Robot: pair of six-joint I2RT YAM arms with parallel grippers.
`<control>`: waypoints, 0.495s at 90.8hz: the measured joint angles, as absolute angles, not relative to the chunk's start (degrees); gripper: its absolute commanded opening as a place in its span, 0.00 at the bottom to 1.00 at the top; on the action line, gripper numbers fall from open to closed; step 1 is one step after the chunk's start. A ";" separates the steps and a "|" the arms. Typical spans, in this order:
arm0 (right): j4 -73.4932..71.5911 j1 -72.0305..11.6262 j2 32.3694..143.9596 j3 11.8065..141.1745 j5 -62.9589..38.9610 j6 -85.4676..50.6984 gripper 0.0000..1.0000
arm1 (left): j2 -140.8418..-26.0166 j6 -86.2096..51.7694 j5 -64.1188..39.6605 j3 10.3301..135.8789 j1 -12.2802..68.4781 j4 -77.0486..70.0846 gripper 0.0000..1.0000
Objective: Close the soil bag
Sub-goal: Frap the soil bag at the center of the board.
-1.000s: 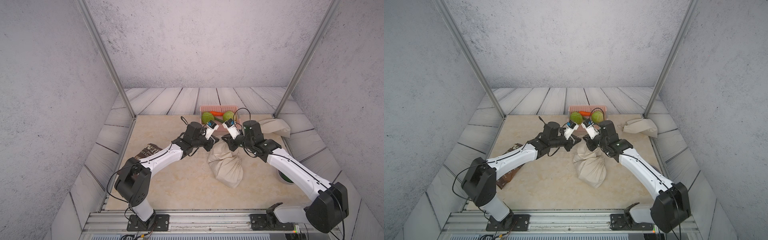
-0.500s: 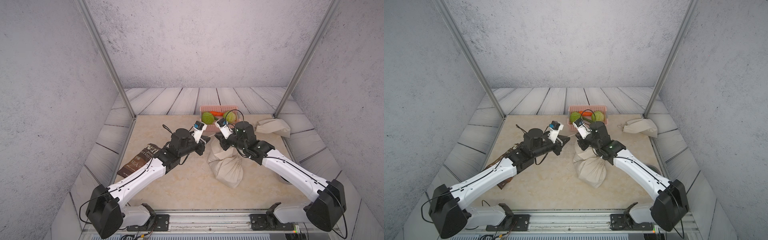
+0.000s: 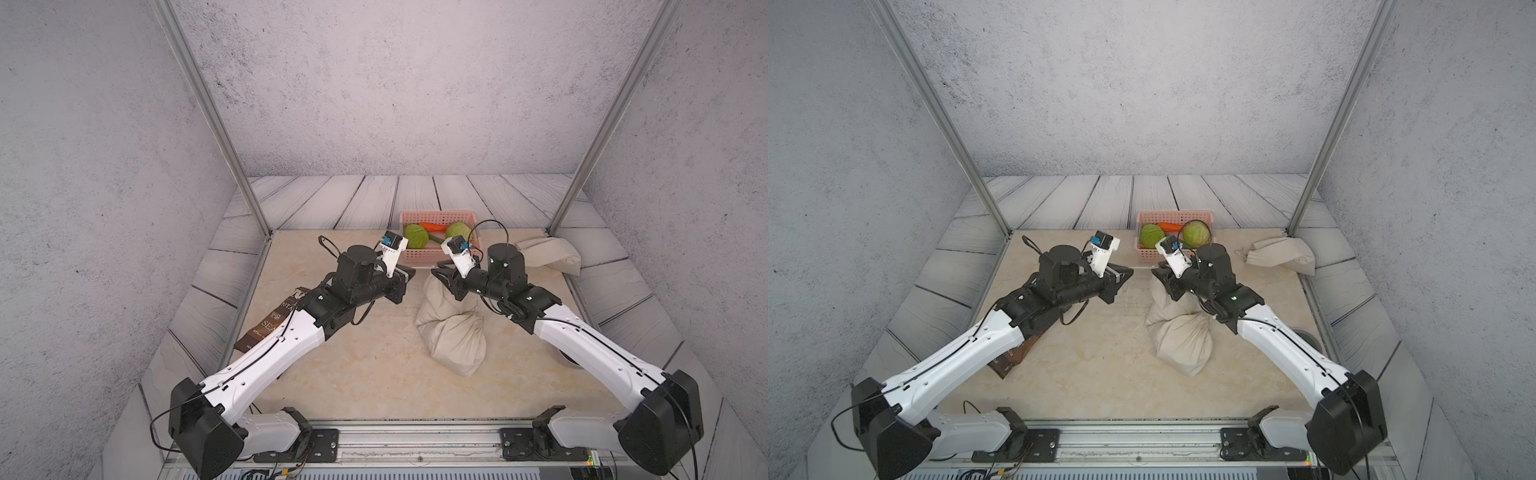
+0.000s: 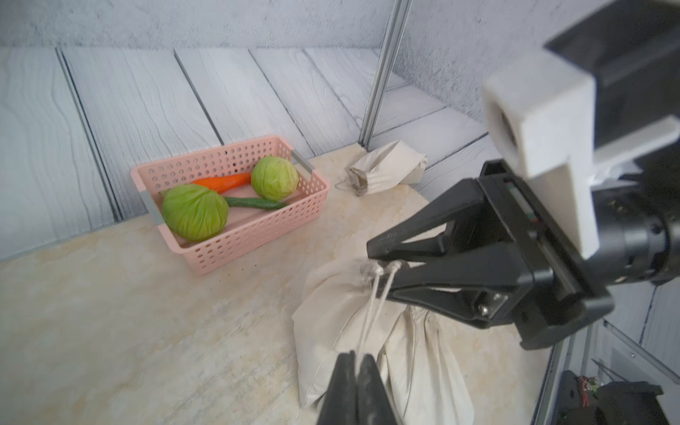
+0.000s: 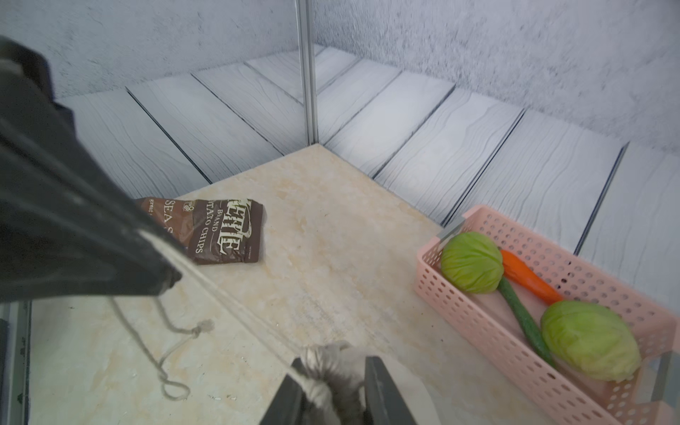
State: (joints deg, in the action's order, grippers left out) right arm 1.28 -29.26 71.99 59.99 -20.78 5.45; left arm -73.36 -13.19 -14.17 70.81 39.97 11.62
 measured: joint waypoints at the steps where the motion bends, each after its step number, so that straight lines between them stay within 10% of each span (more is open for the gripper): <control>1: 0.99 -29.12 71.70 59.88 -20.93 5.37 0.35 | -73.58 -13.21 -14.35 71.53 39.97 12.01 0.00; 45: -3.51 -28.75 71.94 58.94 -21.43 3.05 0.58 | -80.73 -14.39 -18.35 85.06 38.96 20.86 0.00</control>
